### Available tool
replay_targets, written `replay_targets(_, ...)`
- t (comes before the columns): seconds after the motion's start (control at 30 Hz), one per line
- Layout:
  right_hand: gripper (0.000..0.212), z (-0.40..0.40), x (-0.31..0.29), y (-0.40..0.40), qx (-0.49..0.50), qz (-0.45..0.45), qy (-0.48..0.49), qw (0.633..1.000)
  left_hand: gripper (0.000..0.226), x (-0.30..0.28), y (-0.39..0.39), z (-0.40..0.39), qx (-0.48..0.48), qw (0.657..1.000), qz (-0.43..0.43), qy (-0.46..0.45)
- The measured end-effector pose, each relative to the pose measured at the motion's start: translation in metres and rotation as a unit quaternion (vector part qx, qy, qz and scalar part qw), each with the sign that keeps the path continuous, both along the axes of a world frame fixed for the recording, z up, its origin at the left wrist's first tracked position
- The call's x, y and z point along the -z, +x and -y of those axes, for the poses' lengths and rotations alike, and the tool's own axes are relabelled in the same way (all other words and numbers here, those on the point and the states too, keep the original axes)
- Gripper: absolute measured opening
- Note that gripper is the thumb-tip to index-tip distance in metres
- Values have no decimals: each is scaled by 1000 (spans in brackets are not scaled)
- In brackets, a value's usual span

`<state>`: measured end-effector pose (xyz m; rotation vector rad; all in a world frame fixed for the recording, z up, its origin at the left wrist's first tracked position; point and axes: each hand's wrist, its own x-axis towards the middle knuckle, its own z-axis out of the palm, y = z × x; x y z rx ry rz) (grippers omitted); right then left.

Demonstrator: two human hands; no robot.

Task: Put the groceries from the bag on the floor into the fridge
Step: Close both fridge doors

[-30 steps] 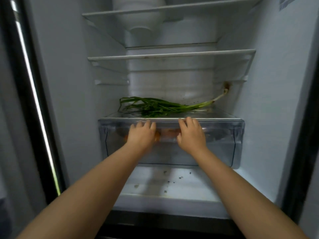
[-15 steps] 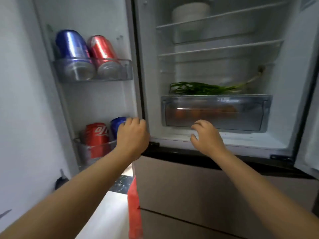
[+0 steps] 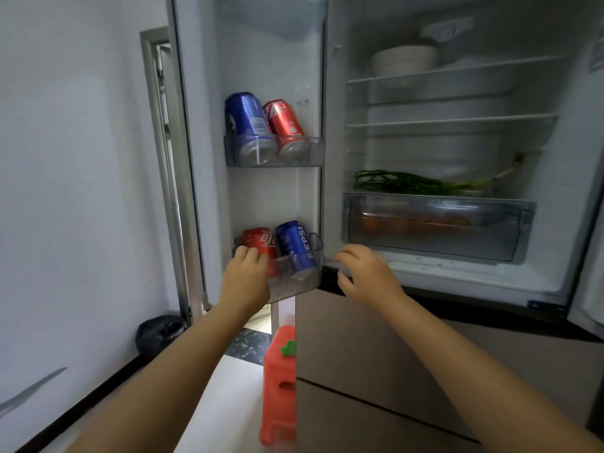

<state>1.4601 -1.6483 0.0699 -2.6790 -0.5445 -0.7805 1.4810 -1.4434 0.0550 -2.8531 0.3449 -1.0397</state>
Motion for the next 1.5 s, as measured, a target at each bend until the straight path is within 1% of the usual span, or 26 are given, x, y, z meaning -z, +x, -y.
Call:
replay_targets(0.1, 36, 3, 0, 0, 7, -14, -40, 999, 44, -2, -6, 13, 23, 1000, 6, 1)
replay_targets(0.2, 41, 12, 1, -3, 26, -35, -72, 996, 40, -11, -20, 39, 19, 999, -28, 20)
replay_targets(0.27, 41, 20, -2, -6, 31, -37, -79, 996, 47, -10, -20, 49, 24, 999, -9, 39)
replay_targets(0.3, 41, 29, -4, -8, 35, -35, -81, 995, 53, -13, -25, 53, 39, 998, 15, 46)
replay_targets(0.33, 42, 41, -7, -12, 43, -32, -79, 995, 59, -16, -28, 58, 63, 995, 69, 37)
replay_targets(0.4, 42, 71, -14, -22, 64, -18, -67, 996, 57, -19, -26, 61, 95, 979, 176, -28)
replay_targets(0.47, 42, 102, -21, -33, 90, -10, -49, 995, 56, -32, -33, 65, 63, 966, 229, -105)
replay_targets(0.5, 42, 114, -24, -38, 101, -8, -41, 994, 59, -42, -38, 67, 40, 963, 216, -157)
replay_targets(0.53, 42, 124, -27, -42, 109, -4, -36, 993, 64, -50, -40, 69, 13, 960, 178, -217)
replay_targets(0.6, 42, 135, -30, -47, 115, 17, -35, 993, 77, -60, -41, 76, -31, 945, 73, -317)
replay_targets(0.67, 41, 140, -34, -51, 120, 42, -35, 991, 83, -60, -37, 87, -29, 928, 20, -371)
replay_targets(0.7, 40, 141, -35, -54, 122, 57, -34, 990, 83, -58, -36, 95, -22, 926, 6, -376)
replay_targets(0.8, 35, 152, -36, -65, 124, 115, -43, 985, 77, -48, -38, 115, -16, 946, 9, -323)
replay_targets(0.9, 34, 173, -40, -80, 167, 150, -55, 973, 67, -44, -47, 137, 17, 961, 16, -275)
replay_targets(1.0, 41, 207, -46, -101, 253, 186, -84, 946, 63, -40, -57, 174, 48, 977, -4, -206)
replay_targets(1.1, 40, 245, -47, -131, 348, 220, -75, 908, 61, -35, -70, 224, 131, 984, -23, -116)
replay_targets(1.17, 43, 275, -42, -152, 396, 256, -37, 881, 60, -33, -82, 261, 186, 978, -32, -84)
replay_targets(1.2, 48, 289, -40, -163, 418, 259, -3, 871, 60, -33, -87, 279, 206, 975, -32, -76)
replay_targets(1.3, 71, 322, -32, -189, 466, 229, 142, 843, 59, -32, -99, 322, 236, 969, -43, -66)
replay_targets(1.33, 75, 331, -30, -192, 468, 212, 183, 838, 59, -31, -100, 333, 239, 968, -50, -60)
replay_targets(1.4, 73, 342, -25, -193, 446, 193, 225, 844, 58, -28, -101, 349, 245, 966, -61, -54)
replay_targets(1.5, 73, 344, -26, -195, 427, 192, 226, 854, 58, -25, -98, 366, 248, 965, -76, -50)
